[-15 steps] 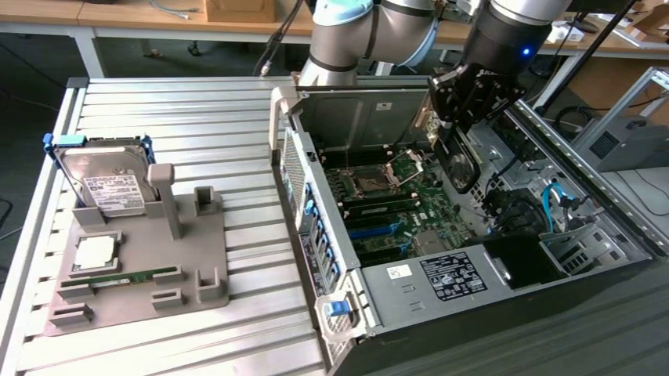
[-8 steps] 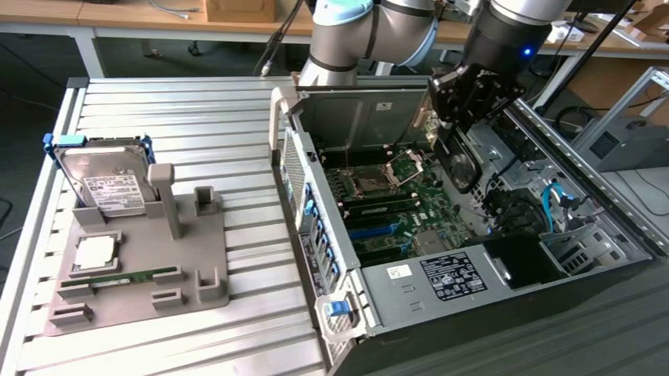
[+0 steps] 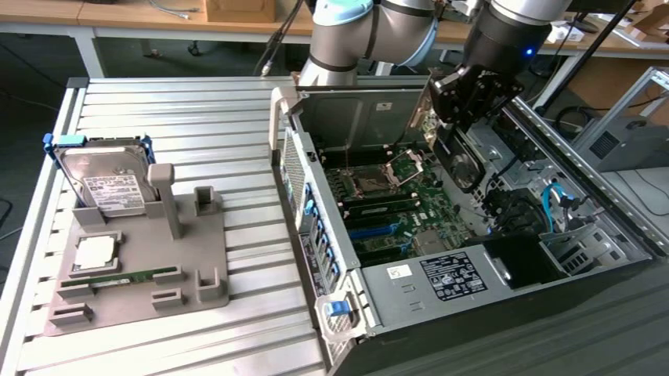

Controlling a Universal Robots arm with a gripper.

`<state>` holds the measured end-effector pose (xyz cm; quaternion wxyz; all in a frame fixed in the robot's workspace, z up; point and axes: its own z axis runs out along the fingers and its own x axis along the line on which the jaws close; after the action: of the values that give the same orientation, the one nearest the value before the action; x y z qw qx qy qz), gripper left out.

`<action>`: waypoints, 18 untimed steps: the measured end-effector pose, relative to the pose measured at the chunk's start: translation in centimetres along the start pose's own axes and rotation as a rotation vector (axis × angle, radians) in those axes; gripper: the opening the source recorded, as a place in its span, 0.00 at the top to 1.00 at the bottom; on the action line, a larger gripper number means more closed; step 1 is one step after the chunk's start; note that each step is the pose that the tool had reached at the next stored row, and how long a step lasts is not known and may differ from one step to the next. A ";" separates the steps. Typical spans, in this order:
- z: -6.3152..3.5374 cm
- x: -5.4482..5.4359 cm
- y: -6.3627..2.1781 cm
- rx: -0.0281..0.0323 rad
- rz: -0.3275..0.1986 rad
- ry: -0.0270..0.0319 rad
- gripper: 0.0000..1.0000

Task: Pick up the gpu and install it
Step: 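Insert the gpu into the slot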

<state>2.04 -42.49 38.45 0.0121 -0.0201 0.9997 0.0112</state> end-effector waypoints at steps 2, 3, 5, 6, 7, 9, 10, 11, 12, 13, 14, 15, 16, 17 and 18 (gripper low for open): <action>0.00 0.0 0.00 -0.0003 -0.009 0.0002 0.73; 0.00 0.0 0.00 -0.0004 -0.017 0.0004 0.73; 0.00 0.0 0.00 -0.0007 -0.027 0.0006 0.73; 0.00 0.0 0.00 -0.0008 -0.033 0.0007 0.73; 0.00 0.0 0.00 -0.0010 -0.038 0.0008 0.73; 0.00 0.0 0.00 -0.0012 -0.048 0.0011 0.73; 0.00 0.0 0.00 -0.0013 -0.054 0.0012 0.73; 0.00 0.0 0.00 -0.0014 -0.059 0.0013 0.73; 0.00 0.0 0.00 -0.0016 -0.064 0.0014 0.73; 0.00 0.0 0.00 -0.0017 -0.071 0.0015 0.73; 0.00 0.0 0.00 -0.0019 -0.076 0.0017 0.73; 0.00 0.0 0.00 -0.0020 -0.081 0.0017 0.73; 0.00 0.0 0.00 -0.0021 -0.086 0.0019 0.73; 0.00 0.0 0.00 -0.0022 -0.091 0.0020 0.73; 0.00 0.0 0.00 -0.0023 -0.096 0.0021 0.73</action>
<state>2.04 -42.48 38.45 0.0115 -0.0680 0.9976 0.0117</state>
